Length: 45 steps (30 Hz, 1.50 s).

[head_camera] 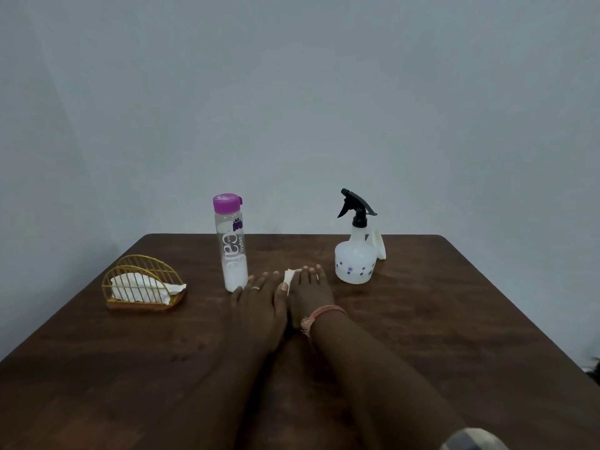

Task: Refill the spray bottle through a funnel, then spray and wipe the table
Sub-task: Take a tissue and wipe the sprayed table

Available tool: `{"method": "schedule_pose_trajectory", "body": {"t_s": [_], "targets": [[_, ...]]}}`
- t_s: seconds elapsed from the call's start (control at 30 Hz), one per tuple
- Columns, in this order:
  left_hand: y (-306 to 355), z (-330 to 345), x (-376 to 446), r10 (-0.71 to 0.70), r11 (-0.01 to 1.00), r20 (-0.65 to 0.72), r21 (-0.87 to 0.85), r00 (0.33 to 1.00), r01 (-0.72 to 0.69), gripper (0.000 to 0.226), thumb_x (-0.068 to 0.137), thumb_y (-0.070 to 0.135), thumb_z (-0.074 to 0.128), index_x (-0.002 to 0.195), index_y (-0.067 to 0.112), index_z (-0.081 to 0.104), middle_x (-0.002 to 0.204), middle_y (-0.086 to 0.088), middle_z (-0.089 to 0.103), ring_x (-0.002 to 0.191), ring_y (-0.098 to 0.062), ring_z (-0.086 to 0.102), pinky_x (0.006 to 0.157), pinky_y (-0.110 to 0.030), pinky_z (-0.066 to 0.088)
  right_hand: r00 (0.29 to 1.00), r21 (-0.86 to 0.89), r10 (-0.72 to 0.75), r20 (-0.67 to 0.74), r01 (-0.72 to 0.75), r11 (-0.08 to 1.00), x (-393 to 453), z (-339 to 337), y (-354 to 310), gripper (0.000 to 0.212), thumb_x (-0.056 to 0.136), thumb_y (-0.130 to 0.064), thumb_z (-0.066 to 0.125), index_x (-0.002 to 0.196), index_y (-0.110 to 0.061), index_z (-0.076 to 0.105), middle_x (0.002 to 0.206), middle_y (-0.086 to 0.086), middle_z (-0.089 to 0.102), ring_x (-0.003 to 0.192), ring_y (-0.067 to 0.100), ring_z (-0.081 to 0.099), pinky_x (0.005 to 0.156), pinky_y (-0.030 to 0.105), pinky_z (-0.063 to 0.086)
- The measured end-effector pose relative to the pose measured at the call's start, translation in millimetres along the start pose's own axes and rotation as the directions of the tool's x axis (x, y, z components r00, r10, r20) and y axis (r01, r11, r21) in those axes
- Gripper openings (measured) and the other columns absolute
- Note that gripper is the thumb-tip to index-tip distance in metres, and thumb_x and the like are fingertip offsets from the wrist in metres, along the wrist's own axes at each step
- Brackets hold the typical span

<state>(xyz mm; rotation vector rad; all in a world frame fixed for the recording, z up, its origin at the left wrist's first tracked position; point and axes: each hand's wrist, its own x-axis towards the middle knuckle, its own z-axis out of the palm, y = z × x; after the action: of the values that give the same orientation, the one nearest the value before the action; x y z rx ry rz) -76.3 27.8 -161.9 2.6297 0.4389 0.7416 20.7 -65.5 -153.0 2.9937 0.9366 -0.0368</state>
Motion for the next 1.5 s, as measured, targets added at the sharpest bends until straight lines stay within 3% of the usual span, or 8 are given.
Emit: {"method": "schedule_pose_trajectory", "body": {"t_s": [0.17, 0.47, 0.73, 0.9, 1.0, 1.2, 1.37, 1.5], "targets": [[2.0, -0.5, 3.9, -0.021, 1.0, -0.011, -0.004, 1.0, 0.021, 0.054, 0.102, 0.05, 0.022, 0.145, 0.034, 0.051, 0.151, 0.008, 0.053, 0.146, -0.015, 0.04, 0.119, -0.042, 0.031, 0.995, 0.128, 0.098, -0.023, -0.094, 0.987, 20.9, 0.2, 15.5, 0.068, 0.106, -0.05, 0.016, 0.164, -0.016, 0.006, 0.171, 0.02, 0.005, 0.159, 0.034, 0.005, 0.127, 0.049, -0.008], [7.4, -5.2, 1.1, -0.032, 0.999, 0.006, 0.042, 0.999, 0.031, 0.055, 0.102, 0.05, 0.023, 0.142, 0.03, 0.056, 0.148, 0.006, 0.056, 0.145, -0.017, 0.042, 0.119, -0.043, 0.031, 0.989, 0.197, 0.15, -0.009, -0.145, 0.97, -42.6, 5.7, 27.8, 0.079, 0.103, -0.061, 0.011, 0.164, -0.011, 0.007, 0.172, 0.014, 0.005, 0.159, 0.029, 0.002, 0.128, 0.046, -0.004], [27.0, -6.8, -14.9, -0.059, 0.998, 0.035, 0.04, 0.998, 0.057, 0.047, 0.105, 0.045, 0.032, 0.14, 0.029, 0.059, 0.149, 0.004, 0.056, 0.146, -0.018, 0.04, 0.122, -0.042, 0.025, 0.922, 0.169, 0.384, 0.053, -0.387, 0.906, -73.2, 8.1, 57.4, 0.085, 0.102, -0.064, 0.014, 0.163, -0.006, 0.003, 0.171, 0.018, 0.0, 0.158, 0.035, -0.003, 0.128, 0.049, -0.004], [33.1, -18.5, -15.8, 0.01, 0.998, -0.015, 0.063, 1.0, -0.009, 0.061, 0.1, 0.05, 0.018, 0.134, 0.027, 0.063, 0.14, 0.005, 0.063, 0.139, -0.018, 0.05, 0.115, -0.045, 0.036, 0.988, 0.159, 0.152, -0.014, -0.147, 0.976, -94.0, 5.1, 13.4, 0.08, 0.102, -0.06, 0.021, 0.163, -0.012, 0.002, 0.171, 0.017, 0.0, 0.158, 0.037, -0.003, 0.126, 0.053, -0.007], [33.2, -22.7, -14.4, -0.018, 0.999, -0.031, 0.043, 0.999, 0.02, 0.053, 0.104, 0.047, 0.024, 0.132, 0.026, 0.064, 0.137, 0.003, 0.065, 0.134, -0.02, 0.055, 0.112, -0.047, 0.04, 0.991, 0.082, 0.131, -0.001, -0.13, 0.988, -130.1, 18.0, 13.5, 0.081, 0.1, -0.063, 0.019, 0.164, -0.017, 0.001, 0.172, 0.015, -0.004, 0.158, 0.036, -0.006, 0.12, 0.06, -0.018], [44.6, -33.9, -15.2, 0.038, 0.998, -0.043, 0.059, 0.998, -0.035, 0.05, 0.106, 0.044, 0.026, 0.131, 0.026, 0.064, 0.136, 0.005, 0.065, 0.133, -0.019, 0.055, 0.111, -0.043, 0.042, 0.861, 0.128, 0.502, 0.078, -0.508, 0.852, -119.2, -2.7, 104.9, 0.082, 0.1, -0.062, 0.02, 0.164, -0.014, 0.003, 0.171, 0.018, -0.002, 0.158, 0.039, -0.004, 0.125, 0.057, -0.011], [46.5, -35.4, -24.4, 0.024, 0.997, -0.056, 0.069, 0.998, -0.02, 0.048, 0.104, 0.043, 0.028, 0.124, 0.025, 0.068, 0.128, 0.003, 0.07, 0.123, -0.021, 0.062, 0.106, -0.043, 0.045, 0.976, 0.156, 0.216, -0.007, -0.212, 0.965, -93.6, 2.4, 27.8, 0.084, 0.098, -0.058, 0.035, 0.163, -0.014, 0.004, 0.17, 0.022, 0.003, 0.155, 0.046, 0.002, 0.125, 0.059, -0.001], [48.1, -29.5, -23.4, 0.017, 0.999, -0.037, 0.045, 0.999, -0.015, 0.036, 0.106, 0.033, 0.041, 0.12, 0.022, 0.071, 0.121, 0.0, 0.073, 0.117, -0.026, 0.066, 0.102, -0.044, 0.047, 0.999, 0.023, 0.023, 0.024, -0.023, 0.999, -126.4, 7.2, -13.3, 0.082, 0.099, -0.057, 0.033, 0.163, -0.022, -0.005, 0.171, 0.015, -0.007, 0.157, 0.039, -0.008, 0.123, 0.059, -0.012]]}}
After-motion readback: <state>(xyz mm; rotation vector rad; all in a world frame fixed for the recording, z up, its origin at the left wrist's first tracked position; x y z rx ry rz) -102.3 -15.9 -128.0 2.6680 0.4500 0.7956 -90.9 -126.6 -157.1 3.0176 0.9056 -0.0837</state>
